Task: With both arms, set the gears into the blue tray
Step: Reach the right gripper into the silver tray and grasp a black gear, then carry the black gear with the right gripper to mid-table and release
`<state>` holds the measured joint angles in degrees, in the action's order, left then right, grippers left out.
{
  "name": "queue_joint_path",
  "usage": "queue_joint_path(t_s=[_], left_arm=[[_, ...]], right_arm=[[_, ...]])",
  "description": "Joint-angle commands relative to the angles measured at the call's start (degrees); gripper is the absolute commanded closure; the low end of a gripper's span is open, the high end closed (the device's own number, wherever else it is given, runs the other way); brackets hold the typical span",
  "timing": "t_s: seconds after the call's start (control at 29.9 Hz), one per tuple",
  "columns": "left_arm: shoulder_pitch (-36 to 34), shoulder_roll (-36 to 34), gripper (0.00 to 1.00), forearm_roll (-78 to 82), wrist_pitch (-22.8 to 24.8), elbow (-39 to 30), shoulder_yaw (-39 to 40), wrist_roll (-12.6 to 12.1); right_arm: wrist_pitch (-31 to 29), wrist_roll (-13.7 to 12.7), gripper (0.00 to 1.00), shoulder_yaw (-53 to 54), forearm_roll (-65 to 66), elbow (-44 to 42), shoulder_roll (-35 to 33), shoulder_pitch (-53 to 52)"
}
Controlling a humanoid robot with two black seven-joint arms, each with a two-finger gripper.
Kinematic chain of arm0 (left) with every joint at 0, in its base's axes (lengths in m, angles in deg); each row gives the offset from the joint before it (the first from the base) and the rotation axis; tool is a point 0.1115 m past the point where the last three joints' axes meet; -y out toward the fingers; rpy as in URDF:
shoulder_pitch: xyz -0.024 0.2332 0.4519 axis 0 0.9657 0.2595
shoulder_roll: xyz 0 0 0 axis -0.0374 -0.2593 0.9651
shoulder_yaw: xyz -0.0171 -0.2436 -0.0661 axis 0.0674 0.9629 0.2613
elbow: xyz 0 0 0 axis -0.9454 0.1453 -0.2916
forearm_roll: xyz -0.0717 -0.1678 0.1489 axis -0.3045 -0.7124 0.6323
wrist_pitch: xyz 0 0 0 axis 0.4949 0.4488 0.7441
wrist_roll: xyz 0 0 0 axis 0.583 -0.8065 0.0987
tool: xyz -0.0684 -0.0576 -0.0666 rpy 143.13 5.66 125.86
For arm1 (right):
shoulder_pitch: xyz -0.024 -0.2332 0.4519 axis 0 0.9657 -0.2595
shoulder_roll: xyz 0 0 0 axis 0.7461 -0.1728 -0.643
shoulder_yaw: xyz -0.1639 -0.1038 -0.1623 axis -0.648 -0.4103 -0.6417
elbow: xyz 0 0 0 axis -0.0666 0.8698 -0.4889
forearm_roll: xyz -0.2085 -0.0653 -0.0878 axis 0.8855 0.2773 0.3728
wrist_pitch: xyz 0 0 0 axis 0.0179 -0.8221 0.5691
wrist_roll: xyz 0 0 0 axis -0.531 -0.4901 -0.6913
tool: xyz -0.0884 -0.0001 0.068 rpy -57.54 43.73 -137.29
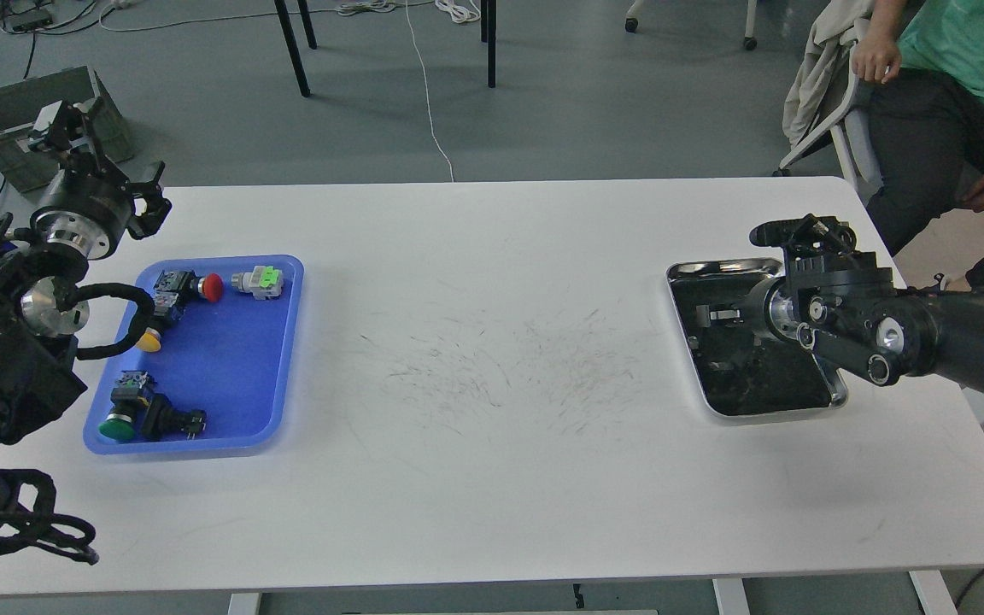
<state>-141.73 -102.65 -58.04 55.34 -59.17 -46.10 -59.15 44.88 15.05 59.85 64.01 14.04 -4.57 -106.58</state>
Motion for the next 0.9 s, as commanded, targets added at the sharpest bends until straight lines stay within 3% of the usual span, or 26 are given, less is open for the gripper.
queue_joint_path(t_s=[0.0, 0.17, 0.23, 0.27, 0.57, 0.87], left_arm=[[0.00, -0.01, 0.01, 0.00, 0.00, 0.00, 0.00, 0.01], [0.00, -0.01, 0.01, 0.00, 0.00, 0.00, 0.00, 0.01], [0.00, -0.01, 0.01, 0.09, 0.00, 0.00, 0.00, 0.01], [0.00, -0.01, 0.01, 0.00, 0.00, 0.00, 0.00, 0.01], [0.00, -0.01, 0.01, 0.09, 0.00, 0.00, -0.09, 0.01], [-0.09, 0.34, 0.01, 0.09, 0.00, 0.00, -0.09, 0.01]], right_arm=[[-0.16, 0.05, 0.47, -1.82, 0.12, -0.06, -0.08, -0.03], [-0.34, 0.22, 0.64, -2.26, 0.03, -0.06, -0.08, -0.12], [-0.34, 0.22, 0.91, -2.35, 0.12, -0.14, -0.08, -0.12], [-0.43, 0.22, 0.98, -2.26, 0.04, -0.14, -0.08, -0.20], [-0.43, 0.22, 0.98, -2.26, -0.14, 0.21, -0.17, -1.52], [-0.51, 0.31, 0.98, 0.63, -0.84, 3.80, -1.05, -11.09]])
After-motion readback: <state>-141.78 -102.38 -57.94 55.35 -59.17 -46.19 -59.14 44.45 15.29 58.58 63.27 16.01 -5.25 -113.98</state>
